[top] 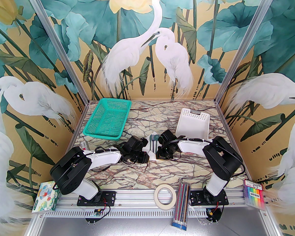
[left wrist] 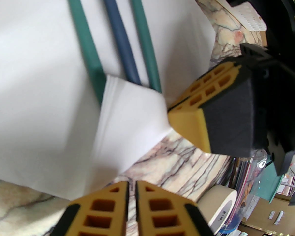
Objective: Place the utensils on the paper napkin and roll it up
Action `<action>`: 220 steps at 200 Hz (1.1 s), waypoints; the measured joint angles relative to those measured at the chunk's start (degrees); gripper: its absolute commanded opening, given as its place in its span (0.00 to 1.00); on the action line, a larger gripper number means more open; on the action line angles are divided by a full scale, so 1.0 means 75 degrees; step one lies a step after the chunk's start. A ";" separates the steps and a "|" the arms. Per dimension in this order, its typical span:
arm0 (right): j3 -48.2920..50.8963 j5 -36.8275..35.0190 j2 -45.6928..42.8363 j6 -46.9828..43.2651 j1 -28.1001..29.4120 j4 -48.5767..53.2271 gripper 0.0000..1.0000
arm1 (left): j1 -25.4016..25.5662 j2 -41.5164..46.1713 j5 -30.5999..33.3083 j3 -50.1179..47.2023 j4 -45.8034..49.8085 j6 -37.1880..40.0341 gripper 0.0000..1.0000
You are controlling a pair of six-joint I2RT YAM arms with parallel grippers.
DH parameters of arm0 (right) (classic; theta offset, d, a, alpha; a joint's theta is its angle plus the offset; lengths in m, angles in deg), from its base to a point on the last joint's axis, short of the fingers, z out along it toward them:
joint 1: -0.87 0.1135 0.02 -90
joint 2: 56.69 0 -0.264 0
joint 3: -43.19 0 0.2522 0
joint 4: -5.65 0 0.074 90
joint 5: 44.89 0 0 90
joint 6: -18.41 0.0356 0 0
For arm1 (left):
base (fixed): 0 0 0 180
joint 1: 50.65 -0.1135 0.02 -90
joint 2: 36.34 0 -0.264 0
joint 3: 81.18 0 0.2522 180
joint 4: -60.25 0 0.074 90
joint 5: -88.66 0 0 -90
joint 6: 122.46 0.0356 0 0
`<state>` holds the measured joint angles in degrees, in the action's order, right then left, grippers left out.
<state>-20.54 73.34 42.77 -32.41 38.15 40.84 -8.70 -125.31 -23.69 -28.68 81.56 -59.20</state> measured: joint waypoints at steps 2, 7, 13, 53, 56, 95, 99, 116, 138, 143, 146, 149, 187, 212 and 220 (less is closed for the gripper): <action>0.0000 0.0000 0.0000 0.0000 0.0000 0.0000 0.09 | 0.0000 -0.0006 0.0017 0.0000 0.0006 0.0000 0.16; 0.0000 -0.0003 0.0000 0.0000 0.0000 0.0000 0.08 | 0.0000 -0.0012 0.0052 0.0000 0.0029 0.0003 0.16; 0.0000 -0.0003 0.0000 0.0000 0.0000 0.0000 0.08 | 0.0000 -0.0020 0.0082 0.0000 0.0041 0.0029 0.16; 0.0000 -0.0029 0.0000 0.0000 0.0000 0.0003 0.09 | 0.0000 -0.0154 0.0254 0.0000 0.0134 0.0114 0.16; 0.0000 -0.0029 0.0000 0.0000 0.0000 0.0003 0.09 | 0.0000 -0.0154 0.0262 0.0000 0.0140 0.0114 0.16; 0.0000 -0.0055 0.0000 -0.0003 0.0000 0.0009 0.09 | 0.0000 -0.0154 0.0513 0.0000 0.0163 0.0108 0.16; 0.0000 -0.0058 0.0000 -0.0003 0.0000 0.0006 0.09 | 0.0000 -0.0154 0.0539 0.0000 0.0166 0.0111 0.16; 0.0000 -0.0061 0.0000 -0.0003 0.0000 0.0006 0.09 | 0.0000 -0.0154 0.0603 0.0000 0.0169 0.0108 0.16; 0.0000 -0.0064 0.0000 -0.0003 0.0000 0.0006 0.09 | 0.0003 -0.0140 0.0688 -0.0003 0.0175 0.0108 0.16; 0.0000 -0.0070 0.0000 -0.0003 0.0000 0.0006 0.09 | 0.0000 -0.0125 0.0711 -0.0003 0.0192 0.0108 0.16; 0.0000 -0.0073 0.0000 -0.0003 0.0000 0.0006 0.09 | 0.0000 -0.0117 0.0723 -0.0003 0.0207 0.0108 0.16; 0.0000 -0.0073 0.0000 -0.0003 0.0000 0.0006 0.09 | 0.0000 -0.0096 0.0746 -0.0006 0.0227 0.0108 0.16; 0.0000 -0.0082 -0.0003 -0.0003 0.0000 0.0006 0.09 | -0.0003 0.0265 0.1052 -0.0082 0.0621 0.0108 0.15; 0.0000 -0.0085 -0.0003 -0.0003 0.0000 0.0006 0.09 | -0.0029 0.0612 0.1070 -0.0082 0.0755 0.0108 0.15; 0.0000 -0.0085 -0.0003 -0.0003 0.0000 0.0006 0.09 | -0.0038 0.0714 0.0997 -0.0082 0.0734 0.0108 0.15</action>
<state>-20.54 72.70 42.75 -32.43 38.15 40.89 -8.98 -119.96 -16.21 -29.29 87.07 -58.39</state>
